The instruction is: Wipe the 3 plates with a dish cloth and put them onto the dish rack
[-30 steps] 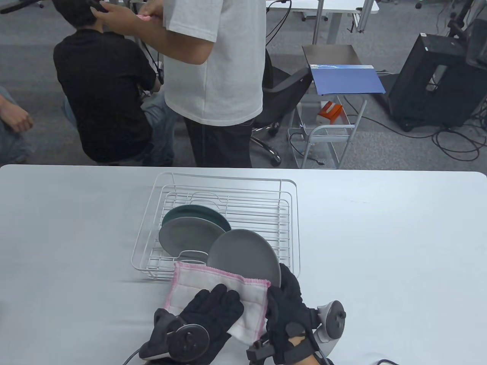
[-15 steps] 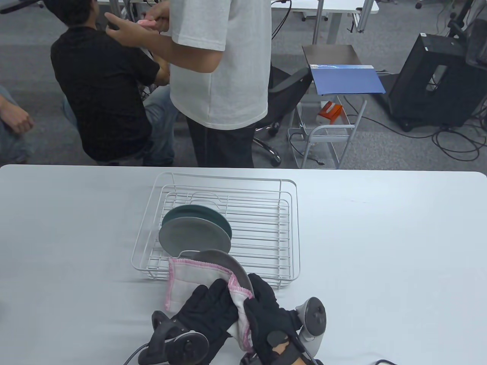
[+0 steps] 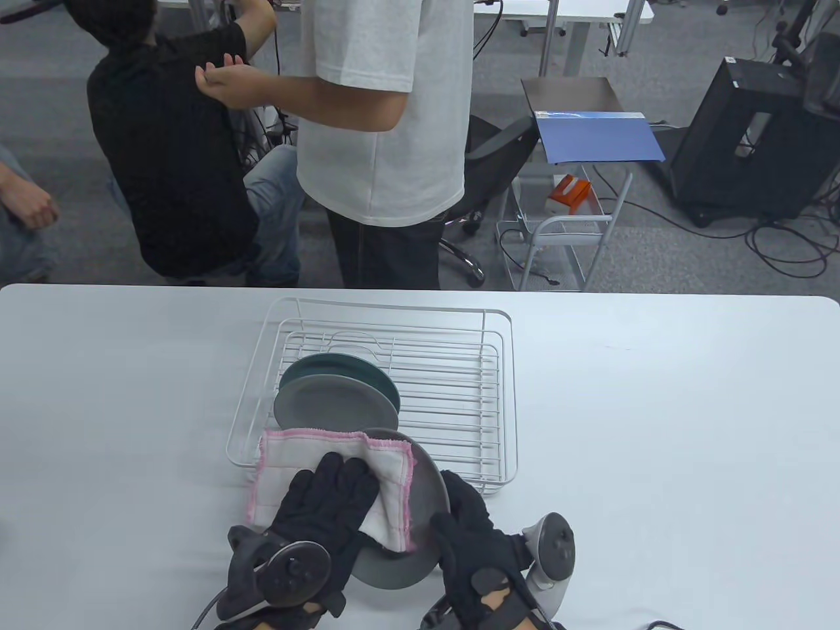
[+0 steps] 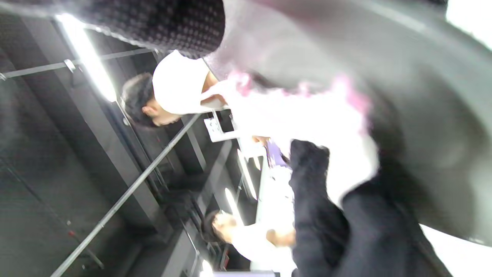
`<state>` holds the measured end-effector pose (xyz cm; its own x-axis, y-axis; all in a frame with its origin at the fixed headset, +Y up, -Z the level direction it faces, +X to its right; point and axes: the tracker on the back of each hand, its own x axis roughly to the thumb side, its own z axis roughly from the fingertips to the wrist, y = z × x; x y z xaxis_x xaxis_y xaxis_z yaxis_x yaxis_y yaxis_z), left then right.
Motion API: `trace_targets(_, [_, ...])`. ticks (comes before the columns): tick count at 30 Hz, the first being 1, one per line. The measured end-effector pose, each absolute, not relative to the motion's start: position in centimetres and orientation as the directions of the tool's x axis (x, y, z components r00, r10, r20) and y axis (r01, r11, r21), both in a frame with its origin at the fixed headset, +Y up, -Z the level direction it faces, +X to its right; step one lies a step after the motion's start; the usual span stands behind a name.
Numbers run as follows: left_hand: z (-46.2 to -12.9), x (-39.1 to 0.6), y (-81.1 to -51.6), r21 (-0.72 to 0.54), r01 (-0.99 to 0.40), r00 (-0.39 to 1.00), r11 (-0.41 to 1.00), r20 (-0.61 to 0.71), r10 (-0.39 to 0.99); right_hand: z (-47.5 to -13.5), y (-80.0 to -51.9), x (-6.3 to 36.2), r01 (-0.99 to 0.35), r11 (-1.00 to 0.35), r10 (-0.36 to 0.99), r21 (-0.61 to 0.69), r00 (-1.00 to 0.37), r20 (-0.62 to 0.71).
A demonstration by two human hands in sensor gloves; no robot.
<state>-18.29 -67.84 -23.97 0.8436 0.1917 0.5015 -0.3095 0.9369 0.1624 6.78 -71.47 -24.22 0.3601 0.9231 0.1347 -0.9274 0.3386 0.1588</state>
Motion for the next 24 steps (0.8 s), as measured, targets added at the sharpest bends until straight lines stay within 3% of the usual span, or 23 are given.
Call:
trace_targets(8, [-23.1,-16.2,-68.6,0.018,-0.261,0.778,0.965,0.596,0.200,-24.4,-71.4,8.6,-0.903,0.429,0.881,0.019,0.423,0.212])
trace_targets(13, [-22.0,-14.7,-68.8,-0.052,-0.259,0.701,0.964,0.677,0.225,-24.5,-71.8,8.2,-0.909,0.415,0.883,0.041,0.414,0.222])
trace_targets(24, [-20.9,-14.4,-68.0,0.092,-0.259,0.685,0.962,0.719,0.115,-24.2,-72.3,5.2,-0.927,0.319,0.918,0.197,0.354,0.177])
